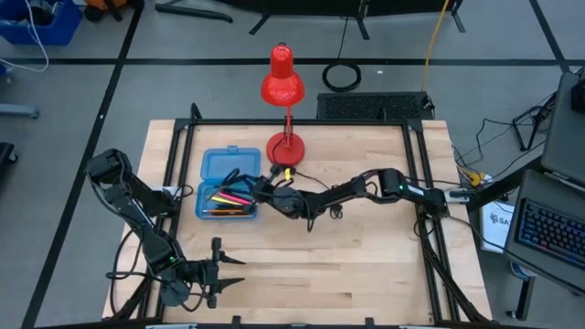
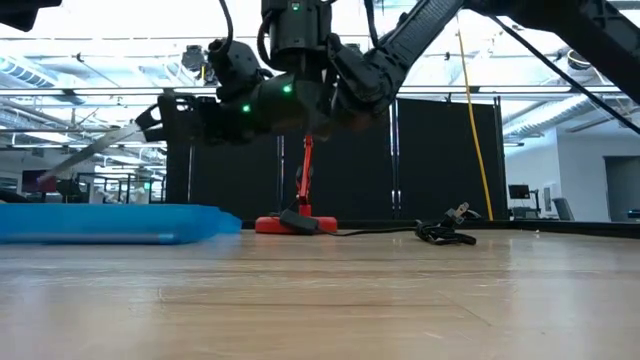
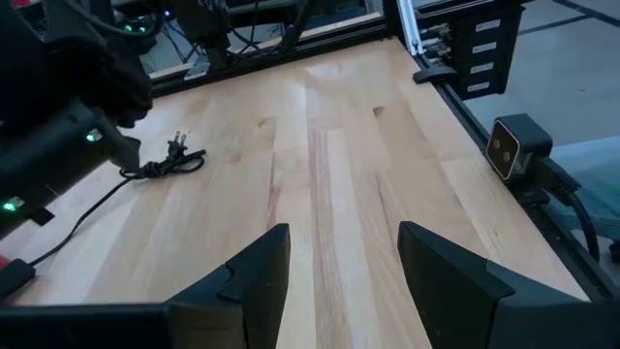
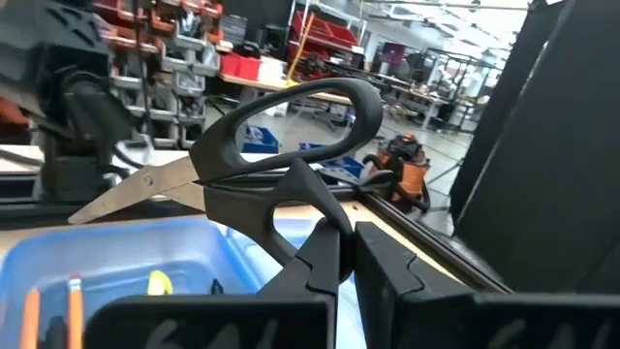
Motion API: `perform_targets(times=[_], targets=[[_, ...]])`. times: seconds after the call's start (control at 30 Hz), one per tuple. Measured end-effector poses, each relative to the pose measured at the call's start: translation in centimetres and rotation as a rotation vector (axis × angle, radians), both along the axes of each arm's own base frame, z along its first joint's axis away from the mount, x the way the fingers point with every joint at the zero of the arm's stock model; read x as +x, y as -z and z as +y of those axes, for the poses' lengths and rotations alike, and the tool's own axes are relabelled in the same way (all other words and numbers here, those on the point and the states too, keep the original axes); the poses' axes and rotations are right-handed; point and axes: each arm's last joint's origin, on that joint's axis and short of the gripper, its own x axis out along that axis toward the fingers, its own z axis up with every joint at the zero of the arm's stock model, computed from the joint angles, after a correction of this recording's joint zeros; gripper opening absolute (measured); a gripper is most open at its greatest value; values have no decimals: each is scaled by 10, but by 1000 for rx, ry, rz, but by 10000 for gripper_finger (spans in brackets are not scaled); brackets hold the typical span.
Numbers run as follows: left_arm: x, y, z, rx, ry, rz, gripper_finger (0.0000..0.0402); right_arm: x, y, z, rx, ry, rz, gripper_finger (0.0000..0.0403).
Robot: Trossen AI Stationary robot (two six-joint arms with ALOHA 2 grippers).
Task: Pick & place school supplies into a supply box
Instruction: Put the black scissors into the blue supply box
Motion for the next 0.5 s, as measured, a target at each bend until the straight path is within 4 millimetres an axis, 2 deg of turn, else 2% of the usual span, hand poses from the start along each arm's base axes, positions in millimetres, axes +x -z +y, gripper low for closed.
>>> perform_targets(times=[0.37,0.5], targets=[[0,0,0,-3,-2,-5,200,1,5,-4,36,-18,25,5],[0,0,0,-2,-4,-6,200,1,8,-11,59,-8,12,6]])
